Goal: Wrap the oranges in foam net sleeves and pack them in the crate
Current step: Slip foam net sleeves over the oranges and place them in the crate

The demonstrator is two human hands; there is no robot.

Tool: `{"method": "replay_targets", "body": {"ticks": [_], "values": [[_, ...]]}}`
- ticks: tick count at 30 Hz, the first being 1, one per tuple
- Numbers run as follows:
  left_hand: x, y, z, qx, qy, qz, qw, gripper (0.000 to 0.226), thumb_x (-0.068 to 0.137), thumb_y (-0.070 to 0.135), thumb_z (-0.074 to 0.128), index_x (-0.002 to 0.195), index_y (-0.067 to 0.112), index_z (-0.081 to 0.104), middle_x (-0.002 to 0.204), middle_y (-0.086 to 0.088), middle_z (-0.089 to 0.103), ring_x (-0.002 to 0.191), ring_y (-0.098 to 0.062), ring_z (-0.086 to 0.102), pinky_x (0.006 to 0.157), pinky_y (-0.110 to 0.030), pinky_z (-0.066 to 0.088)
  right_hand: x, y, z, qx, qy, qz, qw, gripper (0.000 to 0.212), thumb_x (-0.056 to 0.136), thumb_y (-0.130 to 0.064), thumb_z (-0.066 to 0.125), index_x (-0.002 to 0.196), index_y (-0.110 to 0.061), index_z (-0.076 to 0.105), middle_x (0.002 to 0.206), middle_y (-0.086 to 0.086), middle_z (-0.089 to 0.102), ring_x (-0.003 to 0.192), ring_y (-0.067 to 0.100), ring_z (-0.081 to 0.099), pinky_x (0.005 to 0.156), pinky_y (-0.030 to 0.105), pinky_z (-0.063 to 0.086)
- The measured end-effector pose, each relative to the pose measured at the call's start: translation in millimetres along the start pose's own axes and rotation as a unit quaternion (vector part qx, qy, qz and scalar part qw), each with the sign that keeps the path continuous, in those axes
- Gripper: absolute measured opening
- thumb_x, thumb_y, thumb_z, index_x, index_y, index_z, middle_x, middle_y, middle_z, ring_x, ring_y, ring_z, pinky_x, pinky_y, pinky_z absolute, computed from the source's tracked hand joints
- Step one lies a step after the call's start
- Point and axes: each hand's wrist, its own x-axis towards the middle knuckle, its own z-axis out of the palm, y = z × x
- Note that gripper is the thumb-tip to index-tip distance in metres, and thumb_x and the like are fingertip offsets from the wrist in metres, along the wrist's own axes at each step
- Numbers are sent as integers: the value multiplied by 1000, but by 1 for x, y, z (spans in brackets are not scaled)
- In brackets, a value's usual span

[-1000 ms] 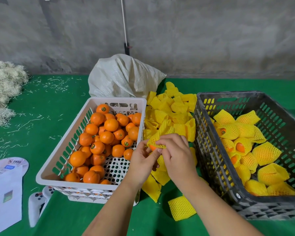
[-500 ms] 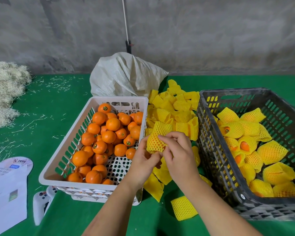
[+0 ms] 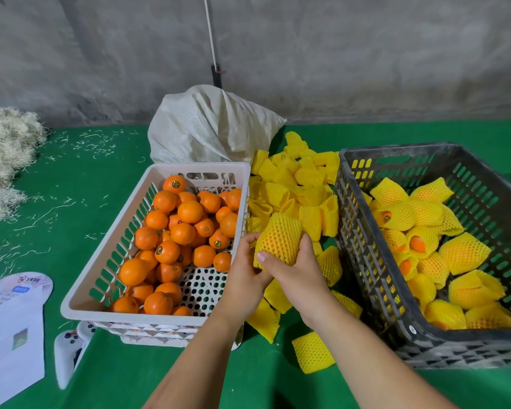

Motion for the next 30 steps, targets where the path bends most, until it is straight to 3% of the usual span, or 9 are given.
{"method": "replay_targets", "body": {"ticks": [3,6,10,15,18,20,24,26,30], "values": [[0,-1,2,8,-12,19,1000,53,96,10,76,137,28,47,115,13,70,106,-13,70,87,-34,60,4,5,-2,43,35,17,998,104,84,-39,82,161,-39,11,160,-9,33,138,15,43,98,29,46],[-1,-3,2,10,-18,20,1000,59,96,7,72,140,32,43,89,5,70,87,-16,69,81,-35,57,13,2,-11,80,111,12,991,103,82,-34,80,156,-48,10,163,-4,30,141,25,43,110,44,43],[-1,-4,-1,-28,-2,11,1000,56,100,21,67,147,28,36,97,-4,71,89,-15,67,80,-33,54,41,-18,-56,69,193,-23,978,107,71,-23,84,142,-65,15,148,-5,39,120,24,52,86,44,56],[3,-4,-3,-57,1,-7,998,52,106,8,59,145,35,38,101,-6,69,86,-21,64,78,-33,56,76,-45,-137,51,290,-20,955,117,70,-17,81,150,-56,6,152,5,40,124,30,57,103,55,51],[5,-7,-6,-68,11,-20,997,52,105,14,62,146,37,41,98,-2,68,82,-18,64,77,-32,56,85,-36,-168,21,292,38,955,130,80,-17,84,154,-49,-18,168,3,16,145,31,38,116,52,35],[5,-8,-8,-86,24,-33,995,52,101,28,68,146,38,44,98,-3,67,81,-17,64,77,-33,54,82,-21,-172,-40,263,80,961,132,83,-35,85,152,-45,-27,171,0,4,152,30,25,118,52,29],[6,-7,-7,-105,36,-51,993,47,98,37,67,142,35,52,105,-7,68,82,-19,64,81,-39,54,79,-14,-170,-196,220,34,955,107,90,-55,69,159,-43,-13,167,-11,-25,158,25,-1,125,53,19],[4,-5,-6,-85,32,-37,995,38,99,34,64,136,31,58,105,-7,68,82,-18,63,78,-33,56,76,-13,-166,-350,165,-37,921,97,94,-52,64,161,-40,-6,164,-11,-31,156,23,-15,127,52,11],[-6,0,1,14,25,19,999,17,104,17,61,119,23,68,104,3,71,92,-13,67,80,-22,55,75,-7,-139,-655,55,-166,735,90,95,-47,60,161,-35,0,166,1,-31,154,29,-24,124,50,0]]}}
